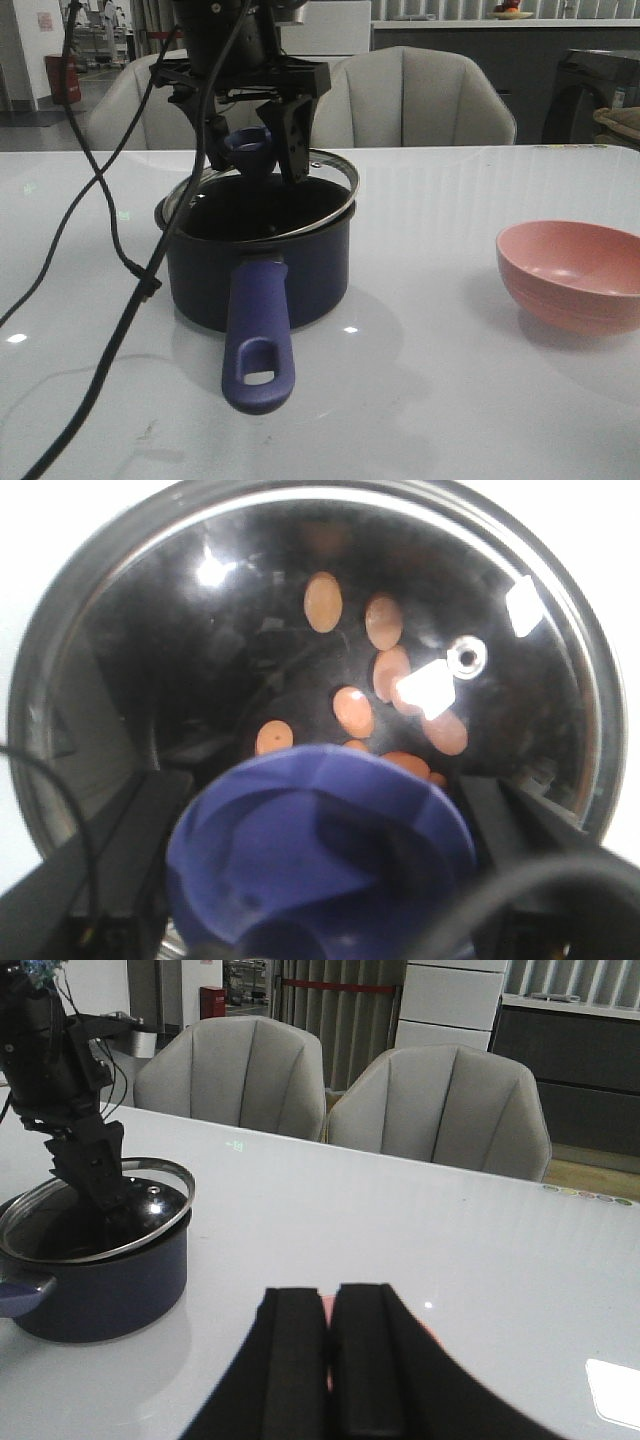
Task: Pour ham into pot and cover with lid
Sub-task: 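Open the left gripper and raise it off the lid knob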
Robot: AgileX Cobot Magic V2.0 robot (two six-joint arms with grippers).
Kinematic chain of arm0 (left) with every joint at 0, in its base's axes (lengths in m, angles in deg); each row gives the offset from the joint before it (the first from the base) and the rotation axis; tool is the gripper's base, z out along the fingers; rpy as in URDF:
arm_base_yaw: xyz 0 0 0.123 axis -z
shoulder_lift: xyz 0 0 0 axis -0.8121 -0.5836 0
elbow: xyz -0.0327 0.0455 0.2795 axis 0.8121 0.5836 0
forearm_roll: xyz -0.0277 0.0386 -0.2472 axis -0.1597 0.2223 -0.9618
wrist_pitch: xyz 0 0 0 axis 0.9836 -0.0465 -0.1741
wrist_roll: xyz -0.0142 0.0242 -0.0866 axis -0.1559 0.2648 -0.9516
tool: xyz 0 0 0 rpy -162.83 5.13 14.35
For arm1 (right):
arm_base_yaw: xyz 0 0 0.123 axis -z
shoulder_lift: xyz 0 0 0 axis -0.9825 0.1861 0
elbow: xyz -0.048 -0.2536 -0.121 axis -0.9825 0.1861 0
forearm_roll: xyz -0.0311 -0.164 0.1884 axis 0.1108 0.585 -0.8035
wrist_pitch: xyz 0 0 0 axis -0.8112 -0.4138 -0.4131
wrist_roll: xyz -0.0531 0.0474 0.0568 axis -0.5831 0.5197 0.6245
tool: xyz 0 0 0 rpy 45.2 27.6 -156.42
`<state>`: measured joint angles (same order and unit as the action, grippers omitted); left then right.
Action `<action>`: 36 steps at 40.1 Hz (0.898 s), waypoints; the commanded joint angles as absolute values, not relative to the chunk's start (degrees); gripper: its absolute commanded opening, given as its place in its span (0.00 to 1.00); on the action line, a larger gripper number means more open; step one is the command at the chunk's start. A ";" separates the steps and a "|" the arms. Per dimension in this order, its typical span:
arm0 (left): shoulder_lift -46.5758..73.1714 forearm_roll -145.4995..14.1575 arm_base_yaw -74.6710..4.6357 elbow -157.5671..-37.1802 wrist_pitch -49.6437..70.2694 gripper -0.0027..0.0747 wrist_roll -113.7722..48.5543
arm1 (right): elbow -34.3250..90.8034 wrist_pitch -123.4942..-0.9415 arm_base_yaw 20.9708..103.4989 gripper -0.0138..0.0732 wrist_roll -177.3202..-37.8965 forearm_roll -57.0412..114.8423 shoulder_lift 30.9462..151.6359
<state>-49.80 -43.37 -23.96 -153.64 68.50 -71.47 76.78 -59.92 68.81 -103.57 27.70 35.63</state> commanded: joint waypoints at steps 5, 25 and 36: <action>-45.50 -41.96 -23.68 -156.62 71.14 0.72 -71.36 | 75.19 -64.42 68.56 0.33 -104.03 27.24 36.36; -42.69 -42.01 -23.68 -159.47 71.14 0.73 -71.48 | 75.19 -64.42 68.56 0.33 -104.03 27.24 36.36; -33.69 -33.48 -23.68 -158.94 71.14 0.73 -73.86 | 75.19 -64.42 68.56 0.33 -104.03 27.24 36.36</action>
